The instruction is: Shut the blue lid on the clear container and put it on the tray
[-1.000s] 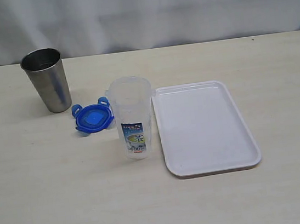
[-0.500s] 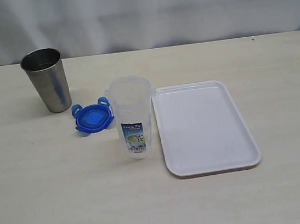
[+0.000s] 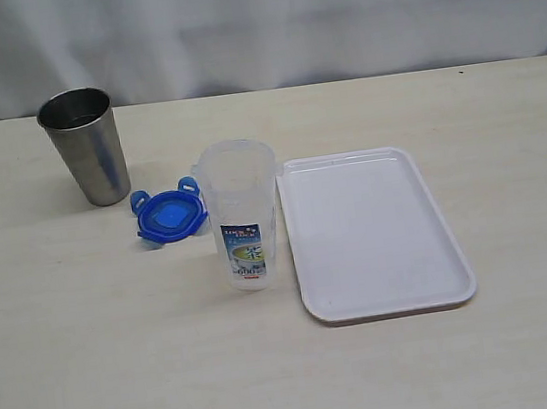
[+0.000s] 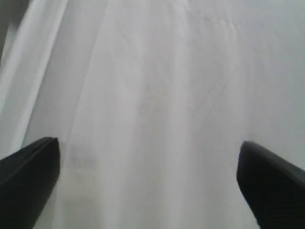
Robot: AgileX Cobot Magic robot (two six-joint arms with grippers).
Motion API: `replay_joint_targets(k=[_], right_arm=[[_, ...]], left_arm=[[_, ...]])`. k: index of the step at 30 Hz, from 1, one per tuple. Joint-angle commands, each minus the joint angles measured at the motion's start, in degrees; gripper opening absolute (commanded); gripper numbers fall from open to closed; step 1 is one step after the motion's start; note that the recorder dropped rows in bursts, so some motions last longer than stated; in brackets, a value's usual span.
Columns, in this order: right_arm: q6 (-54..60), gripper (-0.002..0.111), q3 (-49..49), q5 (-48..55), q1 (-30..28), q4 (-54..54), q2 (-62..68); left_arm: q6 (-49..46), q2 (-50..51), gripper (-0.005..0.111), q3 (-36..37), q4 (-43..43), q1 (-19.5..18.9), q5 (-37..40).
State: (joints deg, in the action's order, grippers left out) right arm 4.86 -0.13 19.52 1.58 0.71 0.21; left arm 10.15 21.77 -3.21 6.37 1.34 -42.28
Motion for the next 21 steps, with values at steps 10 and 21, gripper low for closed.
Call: replay_joint_targets(k=[10, 21], right_arm=[[-0.18, 0.005, 0.13, 0.03, -0.13, -0.02, -0.21], [-0.18, 0.005, 0.13, 0.03, -0.13, -0.02, -0.21]], left_arm=[[-3.36, 45.98, 0.101, -7.63, 9.58, 0.40, -20.12], [-7.30, 77.71, 0.101, -17.73, 14.39, 0.40, -27.68]])
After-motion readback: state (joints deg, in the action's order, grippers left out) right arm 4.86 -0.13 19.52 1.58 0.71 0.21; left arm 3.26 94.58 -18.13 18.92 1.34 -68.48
